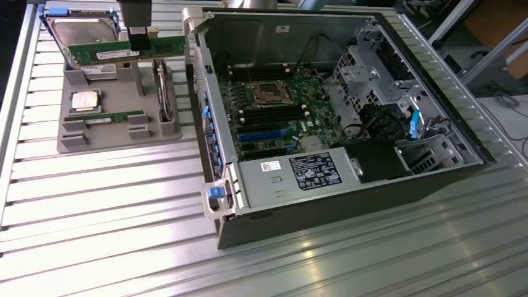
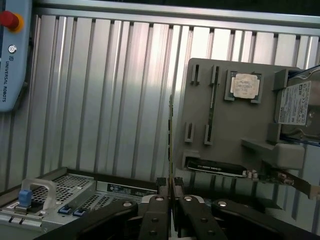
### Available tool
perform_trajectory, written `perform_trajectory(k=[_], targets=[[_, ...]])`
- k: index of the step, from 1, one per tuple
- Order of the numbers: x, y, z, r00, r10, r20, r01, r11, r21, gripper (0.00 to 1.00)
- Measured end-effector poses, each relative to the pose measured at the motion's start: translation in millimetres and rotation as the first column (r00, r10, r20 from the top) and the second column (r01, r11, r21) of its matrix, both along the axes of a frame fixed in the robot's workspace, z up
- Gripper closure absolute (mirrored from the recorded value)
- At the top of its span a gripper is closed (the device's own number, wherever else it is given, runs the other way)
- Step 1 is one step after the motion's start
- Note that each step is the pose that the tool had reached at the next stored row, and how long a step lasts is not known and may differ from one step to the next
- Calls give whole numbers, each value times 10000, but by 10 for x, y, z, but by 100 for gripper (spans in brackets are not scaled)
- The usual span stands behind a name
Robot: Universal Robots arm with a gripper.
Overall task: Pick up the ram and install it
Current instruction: 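Pick up the ram and move it above insertion slot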
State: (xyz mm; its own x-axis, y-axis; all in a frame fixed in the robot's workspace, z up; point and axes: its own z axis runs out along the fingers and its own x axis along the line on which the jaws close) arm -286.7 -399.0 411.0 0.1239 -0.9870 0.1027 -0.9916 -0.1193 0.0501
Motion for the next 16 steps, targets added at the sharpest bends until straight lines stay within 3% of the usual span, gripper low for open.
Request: perform_trajectory(k=[16], targets=[[176, 0, 0, 10000, 0, 0, 0, 10000, -55, 86]])
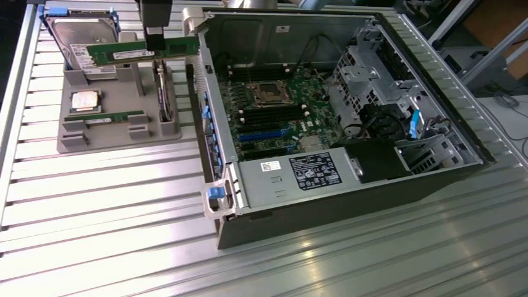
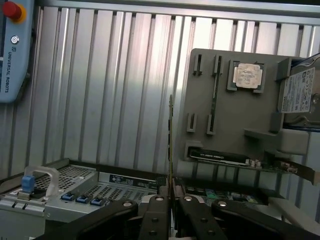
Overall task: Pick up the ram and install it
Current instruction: 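Pick up the ram and move it above insertion slot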
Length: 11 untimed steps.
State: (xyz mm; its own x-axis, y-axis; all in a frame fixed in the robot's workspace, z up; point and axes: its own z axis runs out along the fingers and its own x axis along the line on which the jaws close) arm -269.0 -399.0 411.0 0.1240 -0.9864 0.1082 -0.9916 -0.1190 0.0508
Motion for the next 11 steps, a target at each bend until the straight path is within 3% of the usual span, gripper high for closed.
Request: perform_trajectory(k=[11], targets=[[84, 0, 0, 10000, 0, 0, 0, 10000, -44, 86]])
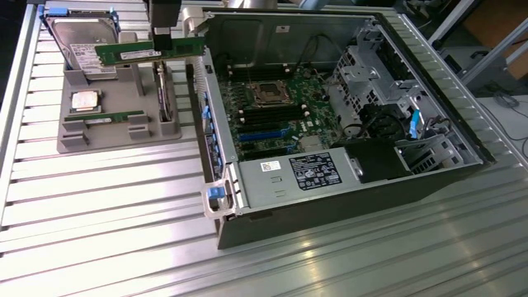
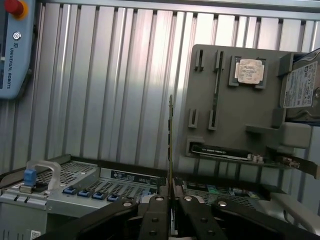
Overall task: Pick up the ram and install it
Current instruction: 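Pick up the ram and move it above insertion slot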
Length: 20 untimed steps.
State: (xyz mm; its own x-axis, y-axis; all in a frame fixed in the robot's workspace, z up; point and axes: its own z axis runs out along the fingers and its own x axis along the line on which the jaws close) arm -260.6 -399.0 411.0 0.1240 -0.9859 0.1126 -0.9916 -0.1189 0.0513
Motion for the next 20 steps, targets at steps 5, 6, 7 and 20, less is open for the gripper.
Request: perform_trajectory(k=[5, 6, 7, 20], targets=[[45, 0, 0, 10000, 0, 0, 0, 10000, -15, 86], [51, 0, 0, 10000, 0, 0, 0, 10000, -17, 86], [56, 0, 0, 10000, 0, 0, 0, 10000, -19, 86], [142, 0, 0, 10000, 0, 0, 0, 10000, -52, 86]])
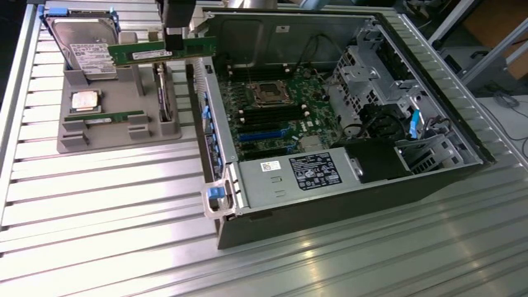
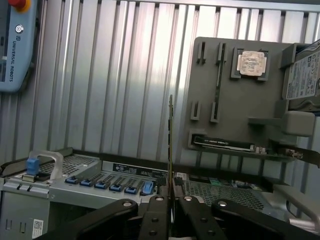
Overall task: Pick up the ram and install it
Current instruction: 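Pick up the ram and move it above insertion slot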
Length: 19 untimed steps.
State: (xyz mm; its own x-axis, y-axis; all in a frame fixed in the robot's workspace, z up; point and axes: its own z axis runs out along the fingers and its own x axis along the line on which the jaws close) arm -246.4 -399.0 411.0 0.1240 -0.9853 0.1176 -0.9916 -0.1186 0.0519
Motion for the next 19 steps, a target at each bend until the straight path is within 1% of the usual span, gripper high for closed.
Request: perform_trajectory(k=[4, 19], targets=[[21, 0, 0, 10000, 0, 0, 0, 10000, -8, 86], [179, 0, 0, 10000, 1, 0, 0, 10000, -56, 86]])
